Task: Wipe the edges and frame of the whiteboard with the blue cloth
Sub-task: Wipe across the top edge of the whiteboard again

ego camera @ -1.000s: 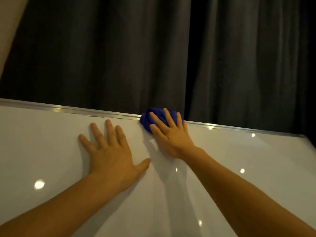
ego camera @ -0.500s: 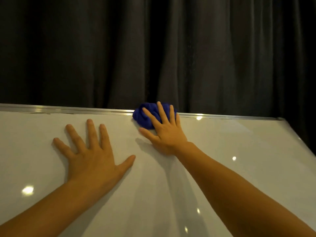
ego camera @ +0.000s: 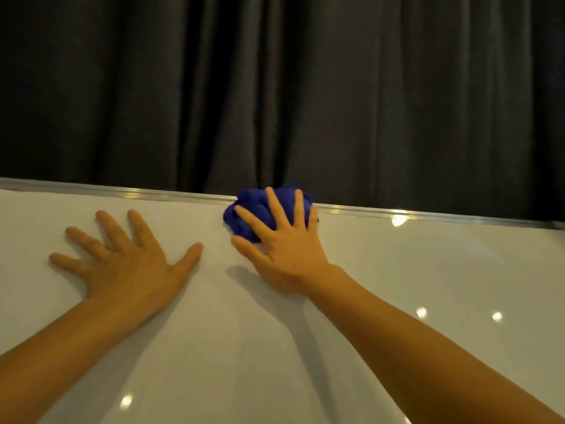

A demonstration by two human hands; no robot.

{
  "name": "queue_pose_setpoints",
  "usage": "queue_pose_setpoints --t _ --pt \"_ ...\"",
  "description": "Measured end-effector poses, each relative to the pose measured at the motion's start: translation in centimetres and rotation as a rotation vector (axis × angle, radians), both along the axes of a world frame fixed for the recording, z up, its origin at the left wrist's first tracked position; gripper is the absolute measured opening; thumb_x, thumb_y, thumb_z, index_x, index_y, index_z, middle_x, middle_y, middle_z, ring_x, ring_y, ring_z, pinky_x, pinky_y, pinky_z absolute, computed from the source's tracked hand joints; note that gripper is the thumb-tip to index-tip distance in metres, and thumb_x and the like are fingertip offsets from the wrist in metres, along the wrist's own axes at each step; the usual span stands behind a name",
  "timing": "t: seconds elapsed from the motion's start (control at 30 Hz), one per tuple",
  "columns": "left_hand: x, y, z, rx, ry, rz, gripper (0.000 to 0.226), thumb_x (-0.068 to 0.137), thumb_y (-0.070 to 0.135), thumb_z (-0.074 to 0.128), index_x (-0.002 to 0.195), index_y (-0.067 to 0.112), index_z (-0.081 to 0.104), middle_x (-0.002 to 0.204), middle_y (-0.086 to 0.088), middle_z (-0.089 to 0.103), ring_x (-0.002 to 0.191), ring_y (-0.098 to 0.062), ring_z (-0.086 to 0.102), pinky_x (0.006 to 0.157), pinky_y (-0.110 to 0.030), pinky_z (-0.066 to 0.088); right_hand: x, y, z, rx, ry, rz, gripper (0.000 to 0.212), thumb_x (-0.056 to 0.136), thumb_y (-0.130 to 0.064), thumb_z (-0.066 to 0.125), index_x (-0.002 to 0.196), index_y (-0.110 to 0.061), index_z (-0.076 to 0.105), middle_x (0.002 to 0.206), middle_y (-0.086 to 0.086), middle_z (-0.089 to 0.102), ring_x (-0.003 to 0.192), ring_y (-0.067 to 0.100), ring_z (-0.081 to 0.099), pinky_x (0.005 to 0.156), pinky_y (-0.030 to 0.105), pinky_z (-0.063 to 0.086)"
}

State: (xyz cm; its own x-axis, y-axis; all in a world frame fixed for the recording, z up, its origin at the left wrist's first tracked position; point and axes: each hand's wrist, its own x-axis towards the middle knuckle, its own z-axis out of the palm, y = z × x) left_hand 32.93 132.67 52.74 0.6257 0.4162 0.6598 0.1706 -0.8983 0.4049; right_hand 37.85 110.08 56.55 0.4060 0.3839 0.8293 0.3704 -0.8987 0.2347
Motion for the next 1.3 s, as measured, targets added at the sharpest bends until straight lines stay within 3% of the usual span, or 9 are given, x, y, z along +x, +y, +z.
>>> queue_pose_setpoints --t 0.13,0.4,0.63,0.73,0.87,0.93,1.0,1.17,1.3 --pt "0.0 -6.6 -0.2 0.088 0.009 -0.038 0.121 0.061 0.090 -0.002 0.153 0.013 -0.017 0.162 -0.023 -0.016 0.144 -0.056 -0.009 0.113 -0.072 0.005 0.6 -8.5 1.2 -0.117 -0.046 -0.012 0.062 0.089 -0.079 0.006 0.148 -0.062 0.001 0.168 -0.009 -0.005 0.152 0.035 -0.016 0.120 0.057 -0.009" --pt "1.1 -12.6 0.1 0.156 0.011 -0.052 0.134 0.051 0.092 -0.017 0.151 0.002 -0.016 0.161 -0.023 -0.019 0.145 -0.053 -0.014 0.110 -0.074 0.002 1.4 -19.6 4.3 0.874 0.213 -0.298 0.065 0.095 -0.071 0.010 0.155 -0.046 0.011 0.168 0.002 -0.007 0.150 0.041 -0.017 0.116 0.064 -0.010" --pt "1.7 -17.9 -0.8 0.308 -0.040 -0.109 0.120 0.062 0.091 -0.006 0.151 0.012 -0.021 0.162 -0.020 -0.019 0.143 -0.053 -0.021 0.112 -0.073 -0.004 -0.2 -10.7 -0.5 -0.119 0.029 0.081 0.053 0.092 -0.074 0.009 0.143 -0.067 -0.006 0.168 -0.012 -0.004 0.152 0.028 -0.019 0.119 0.049 -0.017" --pt "1.7 -19.1 -1.9 0.375 -0.055 -0.190 0.121 0.050 0.093 -0.020 0.139 0.012 -0.038 0.159 -0.020 -0.029 0.140 -0.053 -0.028 0.110 -0.072 -0.012 0.3 -19.1 1.5 0.043 0.063 -0.092 0.052 0.093 -0.074 0.010 0.140 -0.067 -0.011 0.167 -0.012 -0.010 0.152 0.029 -0.016 0.120 0.047 -0.012" --pt "1.7 -21.3 -2.2 0.348 -0.027 -0.209 0.117 0.046 0.091 -0.026 0.129 0.012 -0.047 0.154 -0.024 -0.035 0.138 -0.057 -0.030 0.106 -0.077 -0.011 0.2 -27.7 2.6 0.823 0.202 -0.353 0.062 0.098 -0.067 0.015 0.155 -0.047 -0.002 0.168 -0.001 -0.010 0.152 0.037 -0.014 0.120 0.058 -0.009" --pt "2.0 -23.0 -1.4 0.350 -0.003 -0.203 0.120 0.046 0.092 -0.023 0.135 0.013 -0.043 0.155 -0.024 -0.034 0.138 -0.058 -0.029 0.104 -0.080 -0.009 0.9 -25.7 2.8 0.972 0.217 -0.437 0.067 0.095 -0.071 0.012 0.155 -0.044 -0.002 0.168 0.003 -0.010 0.150 0.041 -0.017 0.117 0.062 -0.011" --pt "2.3 -25.2 -0.8 0.344 0.012 -0.194 0.125 0.048 0.093 -0.018 0.143 0.014 -0.034 0.156 -0.024 -0.032 0.139 -0.058 -0.026 0.104 -0.081 -0.006 1.5 -22.4 2.0 0.802 0.163 -0.361 0.069 0.090 -0.075 0.009 0.153 -0.050 -0.001 0.168 0.000 -0.010 0.149 0.041 -0.019 0.114 0.061 -0.016" --pt "2.6 -29.7 -0.1 0.343 0.020 -0.123 0.131 0.043 0.087 -0.028 0.152 0.015 -0.020 0.161 -0.022 -0.020 0.142 -0.057 -0.017 0.105 -0.079 -0.001 0.7 -26.8 -0.4 -0.151 -0.015 0.015 0.055 0.097 -0.071 0.015 0.149 -0.061 0.000 0.167 -0.014 -0.005 0.152 0.024 -0.020 0.120 0.048 -0.016" --pt "3.0 -33.7 -0.1 0.328 -0.006 -0.199 0.130 0.047 0.094 -0.021 0.150 0.015 -0.026 0.159 -0.021 -0.027 0.142 -0.056 -0.020 0.107 -0.078 -0.002 1.6 -38.7 1.2 0.429 0.020 -0.326 0.062 0.097 -0.067 0.014 0.155 -0.048 0.004 0.169 -0.004 -0.005 0.153 0.034 -0.011 0.120 0.056 -0.009"
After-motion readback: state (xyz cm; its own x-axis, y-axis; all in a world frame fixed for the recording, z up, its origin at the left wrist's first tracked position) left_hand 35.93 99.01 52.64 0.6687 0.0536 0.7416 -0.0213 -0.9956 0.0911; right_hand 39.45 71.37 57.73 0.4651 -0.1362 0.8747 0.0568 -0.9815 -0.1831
